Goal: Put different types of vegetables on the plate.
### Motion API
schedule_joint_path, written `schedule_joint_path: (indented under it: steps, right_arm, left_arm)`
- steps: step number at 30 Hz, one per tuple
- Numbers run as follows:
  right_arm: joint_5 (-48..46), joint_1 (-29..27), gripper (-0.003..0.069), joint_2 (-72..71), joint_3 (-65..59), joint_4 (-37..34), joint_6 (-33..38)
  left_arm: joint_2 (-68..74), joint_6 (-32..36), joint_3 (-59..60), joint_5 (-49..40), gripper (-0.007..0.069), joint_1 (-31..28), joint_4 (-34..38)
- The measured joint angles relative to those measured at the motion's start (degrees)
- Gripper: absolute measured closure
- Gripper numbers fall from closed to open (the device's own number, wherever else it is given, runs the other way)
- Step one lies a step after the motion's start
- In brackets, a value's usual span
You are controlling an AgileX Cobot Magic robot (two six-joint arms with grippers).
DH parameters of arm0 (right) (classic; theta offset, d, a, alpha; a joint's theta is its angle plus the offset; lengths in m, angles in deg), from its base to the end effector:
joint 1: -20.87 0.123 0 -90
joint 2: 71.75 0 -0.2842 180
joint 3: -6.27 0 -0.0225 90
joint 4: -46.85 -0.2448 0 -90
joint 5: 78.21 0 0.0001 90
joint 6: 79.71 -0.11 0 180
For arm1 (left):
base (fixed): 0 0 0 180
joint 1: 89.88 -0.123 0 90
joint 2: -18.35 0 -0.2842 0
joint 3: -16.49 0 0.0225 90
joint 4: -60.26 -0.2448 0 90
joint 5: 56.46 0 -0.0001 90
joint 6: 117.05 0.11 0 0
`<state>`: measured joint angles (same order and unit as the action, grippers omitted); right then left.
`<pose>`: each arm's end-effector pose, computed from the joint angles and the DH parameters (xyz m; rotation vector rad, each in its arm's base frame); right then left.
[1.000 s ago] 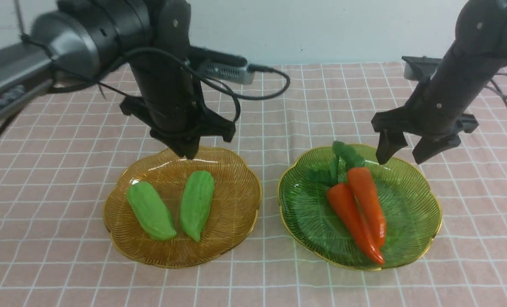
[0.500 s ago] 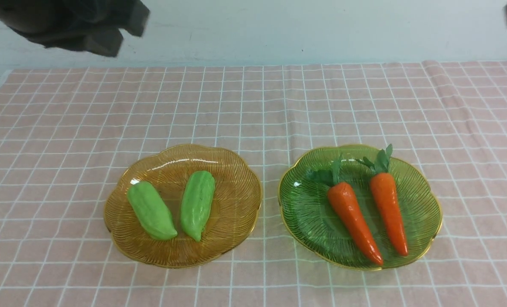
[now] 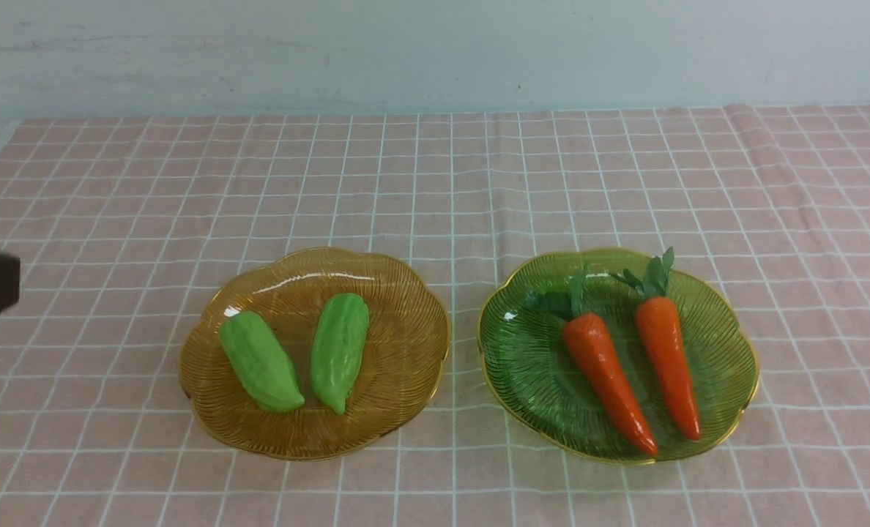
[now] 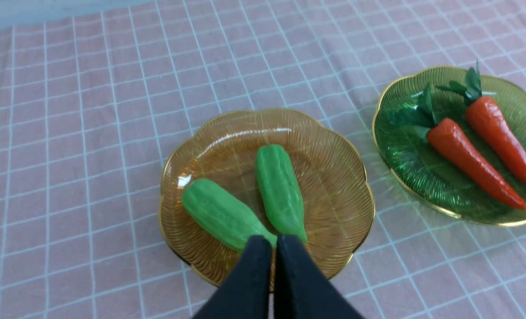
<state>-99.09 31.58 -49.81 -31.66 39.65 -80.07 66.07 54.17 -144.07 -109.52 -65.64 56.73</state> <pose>0.0435 0.0132 0.3894 -0.0818 1.4106 0.2889 0.1122 -0.0446 0.3937 0.2927 2.0880 -0.2731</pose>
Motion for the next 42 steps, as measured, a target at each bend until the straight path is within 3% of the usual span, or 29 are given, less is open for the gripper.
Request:
schedule_joint_path:
  steps: [6,11,31,33,42]
  right_arm:
    - [9.59,0.00,0.0675,-9.47,-12.67,0.00,-0.16]
    - [10.94,0.00,0.0675,-10.79,-16.10,0.00,1.36]
    - [6.63,0.00,0.0675,-10.79,-16.15,0.00,1.40]
    - [6.63,0.00,0.0675,-10.79,-16.15,0.00,1.40]
    - [6.53,0.00,0.0675,-10.84,-16.15,0.00,1.43]
  left_arm:
    - [-17.89,-1.27,23.02,14.34,0.0628,0.00,-0.19]
    - [-26.45,-2.64,33.55,19.61,0.0628,0.00,-0.41]
    - [-29.95,-1.03,35.43,21.02,0.0628,-0.54,-0.88]
    - [-31.64,0.91,36.27,21.91,0.0628,-2.43,-0.51]
    - [-40.61,11.25,53.25,28.33,0.0628,-21.79,2.81]
